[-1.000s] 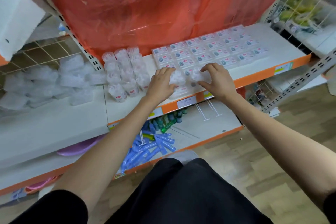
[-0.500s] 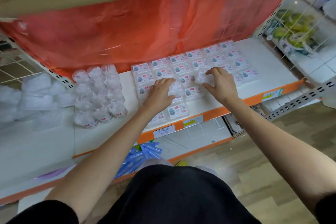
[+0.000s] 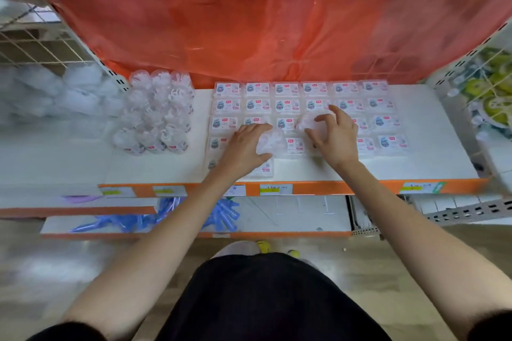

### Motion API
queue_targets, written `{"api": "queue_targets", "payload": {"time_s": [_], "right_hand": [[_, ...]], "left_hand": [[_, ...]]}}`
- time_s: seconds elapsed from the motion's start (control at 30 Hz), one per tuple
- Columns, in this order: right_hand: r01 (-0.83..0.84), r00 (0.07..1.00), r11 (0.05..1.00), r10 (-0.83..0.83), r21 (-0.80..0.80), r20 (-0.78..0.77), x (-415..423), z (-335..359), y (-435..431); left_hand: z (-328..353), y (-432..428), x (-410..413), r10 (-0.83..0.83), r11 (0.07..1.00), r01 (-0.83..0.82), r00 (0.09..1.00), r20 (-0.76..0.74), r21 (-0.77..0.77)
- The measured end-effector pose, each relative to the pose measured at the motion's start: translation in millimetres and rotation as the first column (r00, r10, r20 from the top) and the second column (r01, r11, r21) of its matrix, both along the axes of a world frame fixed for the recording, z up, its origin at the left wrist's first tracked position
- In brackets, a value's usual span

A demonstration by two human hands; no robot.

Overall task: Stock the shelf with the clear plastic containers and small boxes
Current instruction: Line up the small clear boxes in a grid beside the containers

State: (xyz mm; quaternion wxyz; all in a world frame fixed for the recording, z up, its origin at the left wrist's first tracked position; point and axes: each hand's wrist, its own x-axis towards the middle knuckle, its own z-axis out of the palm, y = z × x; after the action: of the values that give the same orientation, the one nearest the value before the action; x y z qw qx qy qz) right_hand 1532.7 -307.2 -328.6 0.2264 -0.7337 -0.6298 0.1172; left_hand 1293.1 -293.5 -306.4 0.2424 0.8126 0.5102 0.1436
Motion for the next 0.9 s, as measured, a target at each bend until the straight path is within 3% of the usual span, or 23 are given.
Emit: {"api": "queue_targets", "payload": {"time_s": [0.1,0.2,0.33,0.47,0.53,0.63,0.73,0.8,0.9], "right_hand": [[0.002,0.973,0.989,0.032,0.148,-0.227,-7.4,16.9,-10.2],[-0.037,0.803,0.998,0.004,-0.043,-0.595,-21.7,29.6,-20.3],[-0.156,0.648,0.929,-0.161,-0.337,-0.744,-22.8,24.4,-26.4],[-0.18,0.468,0.919,-0.233,-0.35,-0.852,-18.8,29.1,-33.7],[-0.172,0.448,0.929,-0.222,-0.327,-0.866,-16.5,29.3,-34.9],[-0.156,0.47,0.944,-0.188,-0.29,-0.862,-12.2,28.3,-34.7],[-0.171,0.453,0.961,-0.117,-0.215,-0.884,-14.1,31.0,-35.6],[-0.179,0.443,0.973,-0.051,-0.144,-0.895,-19.6,30.7,-35.8],[-0.206,0.401,0.978,0.045,-0.043,-0.915,-26.6,26.6,-36.8]], "left_hand": [[2.4,-15.9,10.4,0.041,0.999,-0.04,0.998,0.049,-0.016],[7.8,-29.7,21.6,0.099,0.995,-0.097,0.988,0.115,-0.02],[14.4,-42.4,34.7,0.128,0.992,-0.129,0.979,0.159,-0.007],[13.2,-47.0,40.1,0.125,0.992,-0.126,0.972,0.201,-0.011],[15.1,-47.1,41.5,0.219,0.976,-0.202,0.922,0.318,-0.087],[23.6,-41.0,38.5,0.515,0.847,-0.368,0.749,0.418,-0.384],[34.7,-28.8,27.9,0.744,0.594,-0.367,0.589,0.316,-0.716],[38.7,-24.4,20.3,0.749,0.514,-0.303,0.614,0.248,-0.802],[36.5,-20.3,14.5,0.728,0.495,-0.242,0.64,0.246,-0.835]]}}
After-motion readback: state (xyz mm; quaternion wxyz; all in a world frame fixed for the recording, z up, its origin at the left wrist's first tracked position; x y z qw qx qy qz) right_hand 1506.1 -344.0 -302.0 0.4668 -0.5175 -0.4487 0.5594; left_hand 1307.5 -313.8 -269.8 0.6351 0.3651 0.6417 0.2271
